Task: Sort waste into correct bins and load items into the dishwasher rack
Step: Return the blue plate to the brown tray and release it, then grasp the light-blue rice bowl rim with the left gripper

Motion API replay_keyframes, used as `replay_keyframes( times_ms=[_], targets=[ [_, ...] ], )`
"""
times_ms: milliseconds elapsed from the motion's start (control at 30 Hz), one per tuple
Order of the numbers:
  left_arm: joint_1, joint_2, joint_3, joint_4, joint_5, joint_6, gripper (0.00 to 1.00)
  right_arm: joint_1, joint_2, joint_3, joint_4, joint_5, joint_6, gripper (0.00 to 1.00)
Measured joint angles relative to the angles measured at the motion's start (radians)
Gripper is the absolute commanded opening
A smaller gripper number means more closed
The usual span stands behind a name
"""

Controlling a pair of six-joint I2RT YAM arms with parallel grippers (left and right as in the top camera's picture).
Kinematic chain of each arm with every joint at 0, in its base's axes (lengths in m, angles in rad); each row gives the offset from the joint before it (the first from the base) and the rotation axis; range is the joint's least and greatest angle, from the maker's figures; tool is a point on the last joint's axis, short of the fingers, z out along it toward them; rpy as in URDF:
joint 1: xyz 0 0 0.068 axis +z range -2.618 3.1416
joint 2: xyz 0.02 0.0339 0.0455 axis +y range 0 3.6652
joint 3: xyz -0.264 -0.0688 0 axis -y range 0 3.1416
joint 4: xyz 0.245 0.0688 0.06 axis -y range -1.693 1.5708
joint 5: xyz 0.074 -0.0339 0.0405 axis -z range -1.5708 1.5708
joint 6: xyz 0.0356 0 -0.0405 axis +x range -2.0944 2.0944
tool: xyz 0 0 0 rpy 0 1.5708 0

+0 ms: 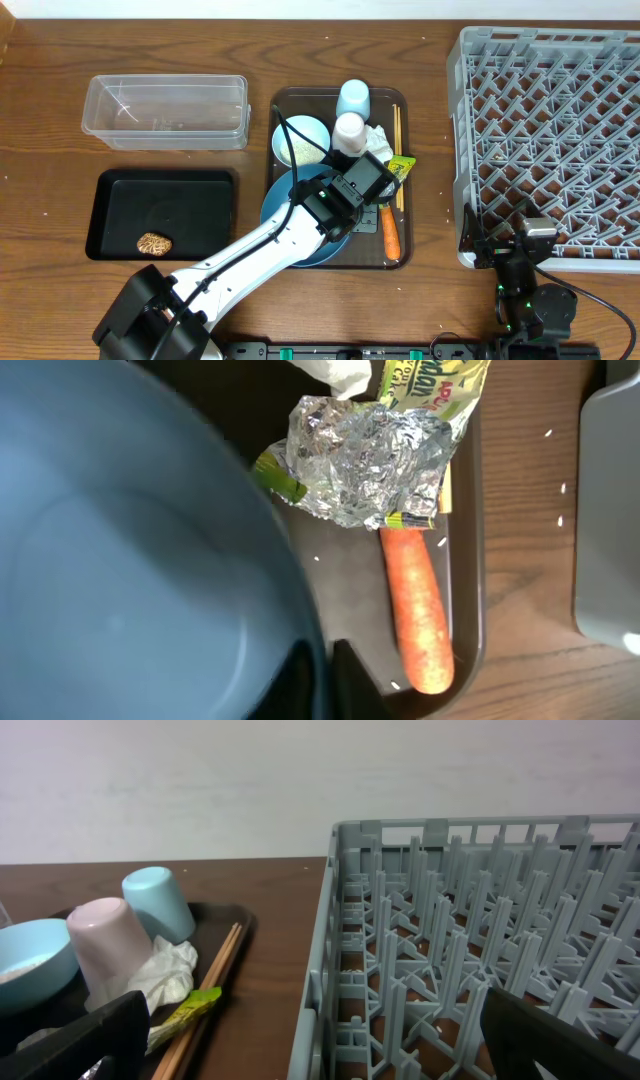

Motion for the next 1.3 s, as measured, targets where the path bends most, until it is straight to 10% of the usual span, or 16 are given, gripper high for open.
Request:
replay_keyframes(
  times_ms=[300, 567, 1000, 1300],
  targets=[
    [-0.002, 0.000, 0.000, -0.023, 0.046, -0.007, 0.27, 0.000, 0.000, 0.000, 0.000, 0.000, 0.000, 0.99],
    [0.009, 0.000, 0.042, -0.108, 0.001, 0.054, 0.76, 0.000, 0.000, 0.000, 0.000, 0.000, 0.000, 0.99],
    [0.317, -0.008, 0.155, -0.060, -0.045, 0.363, 0.78, 0.000, 0.000, 0.000, 0.000, 0.000, 0.000, 0.99],
    [0.293, 0.126, 0.156, 0.082, -0.022, 0.514, 0.73, 0.000, 0.000, 0.000, 0.000, 0.000, 0.000, 0.99]
  ],
)
